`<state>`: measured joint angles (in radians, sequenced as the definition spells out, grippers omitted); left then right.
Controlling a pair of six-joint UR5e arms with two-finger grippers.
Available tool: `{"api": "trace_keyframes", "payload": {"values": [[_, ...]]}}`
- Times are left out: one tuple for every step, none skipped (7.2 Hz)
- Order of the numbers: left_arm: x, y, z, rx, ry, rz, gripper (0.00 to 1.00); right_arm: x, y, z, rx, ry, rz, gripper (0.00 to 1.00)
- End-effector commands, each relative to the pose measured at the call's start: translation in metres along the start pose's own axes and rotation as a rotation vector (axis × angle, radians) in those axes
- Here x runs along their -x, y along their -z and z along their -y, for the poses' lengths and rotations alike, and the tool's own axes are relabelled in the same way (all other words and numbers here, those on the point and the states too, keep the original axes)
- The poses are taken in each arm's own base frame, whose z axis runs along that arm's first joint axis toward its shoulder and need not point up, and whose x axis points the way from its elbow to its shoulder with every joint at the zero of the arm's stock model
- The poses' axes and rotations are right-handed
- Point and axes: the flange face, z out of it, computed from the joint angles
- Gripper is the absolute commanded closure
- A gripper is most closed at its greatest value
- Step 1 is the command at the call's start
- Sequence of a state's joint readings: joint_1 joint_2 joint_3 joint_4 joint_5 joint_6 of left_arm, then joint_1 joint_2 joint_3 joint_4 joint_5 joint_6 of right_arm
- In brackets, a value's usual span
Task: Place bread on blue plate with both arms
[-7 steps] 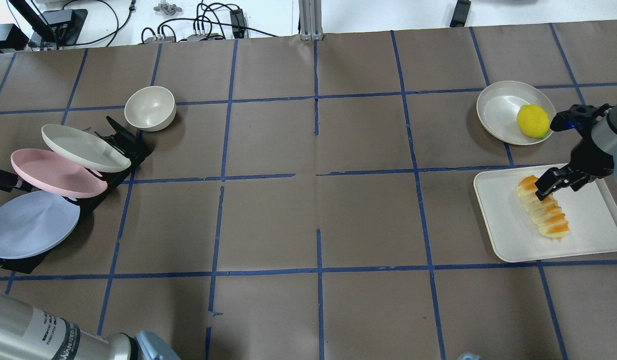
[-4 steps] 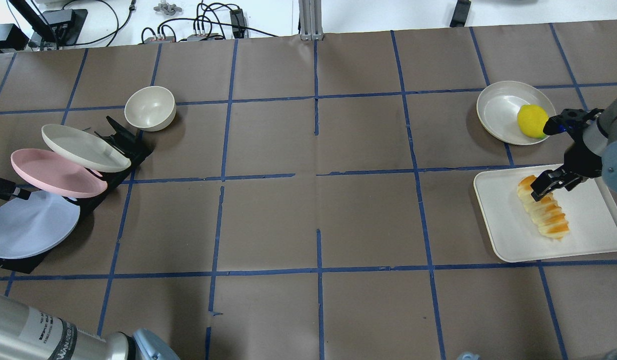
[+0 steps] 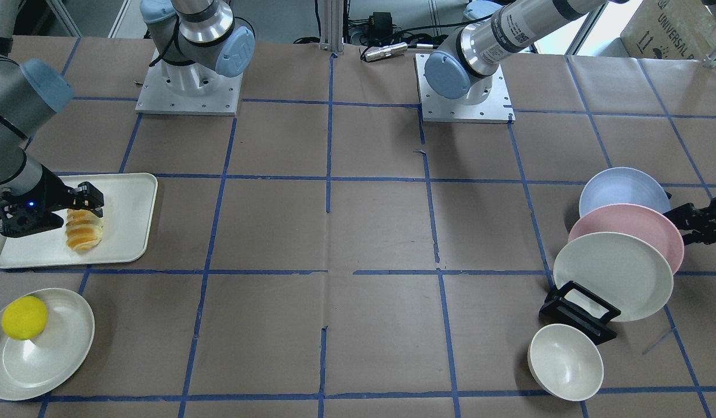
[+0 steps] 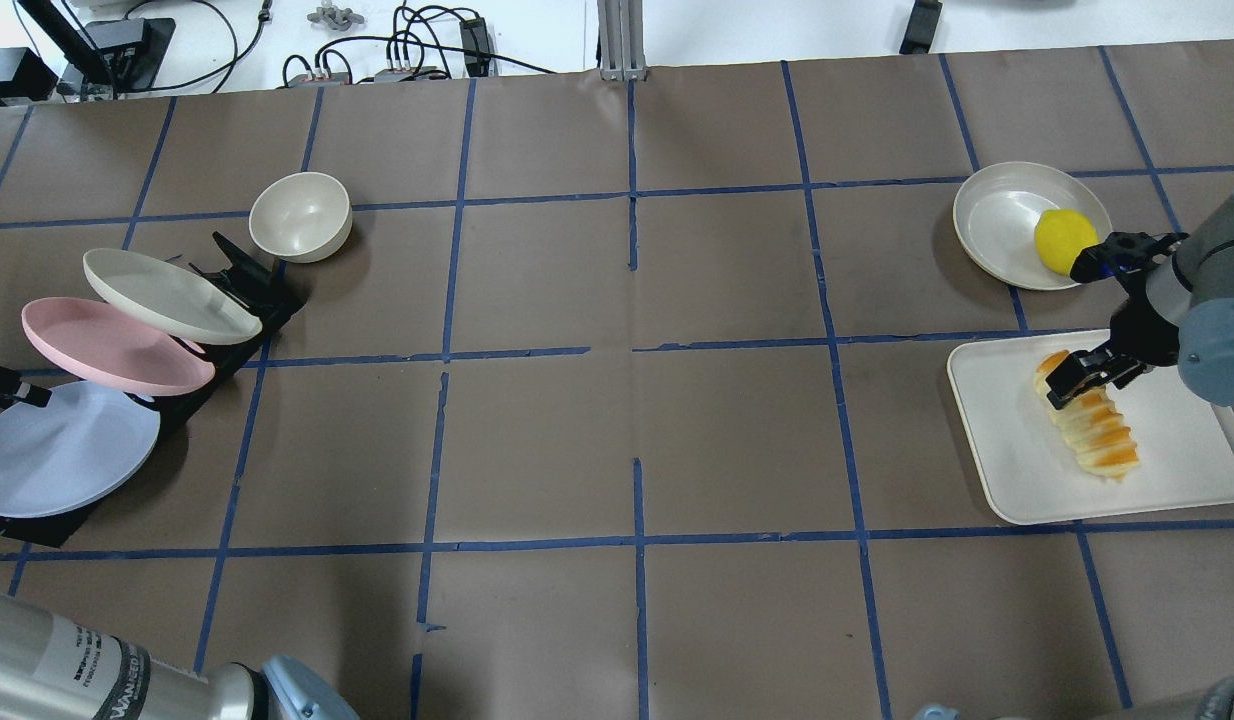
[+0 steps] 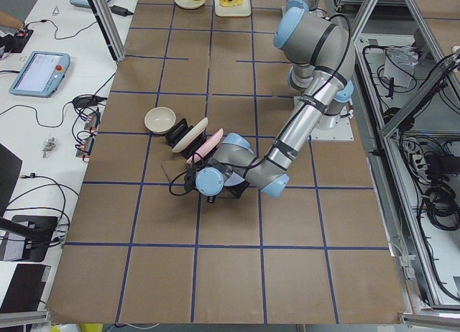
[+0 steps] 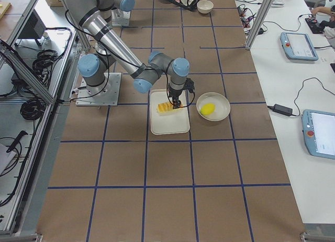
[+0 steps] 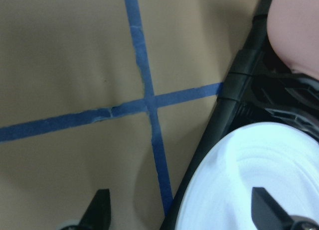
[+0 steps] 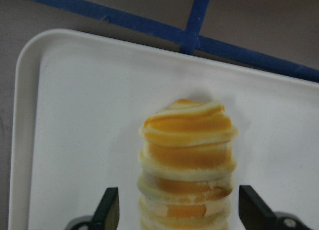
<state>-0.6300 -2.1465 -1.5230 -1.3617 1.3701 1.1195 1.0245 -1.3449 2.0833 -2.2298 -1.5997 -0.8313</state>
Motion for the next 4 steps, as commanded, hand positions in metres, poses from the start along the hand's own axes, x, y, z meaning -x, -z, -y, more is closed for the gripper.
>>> {"api": "trace_keyframes", "payload": {"values": [[-0.0015,-0.0048,-0.0032,0.010,0.025,-0.008,0.66,-0.0031,-0.0153,0.0031,-0.006,0.003,0.000,0.14],[-0.0063,-0.0086,-0.0050,0.013,0.069,-0.018,0.79,-0.0045,-0.0166,0.0045,-0.010,0.005,-0.005,0.14],[-0.0077,-0.0077,-0.0046,0.013,0.071,-0.014,0.79,-0.0049,-0.0160,0.0048,-0.011,0.012,-0.006,0.14],[-0.0079,-0.0061,-0.0043,0.012,0.075,-0.012,0.82,-0.0043,-0.0178,0.0043,-0.009,0.012,-0.004,0.14]]}}
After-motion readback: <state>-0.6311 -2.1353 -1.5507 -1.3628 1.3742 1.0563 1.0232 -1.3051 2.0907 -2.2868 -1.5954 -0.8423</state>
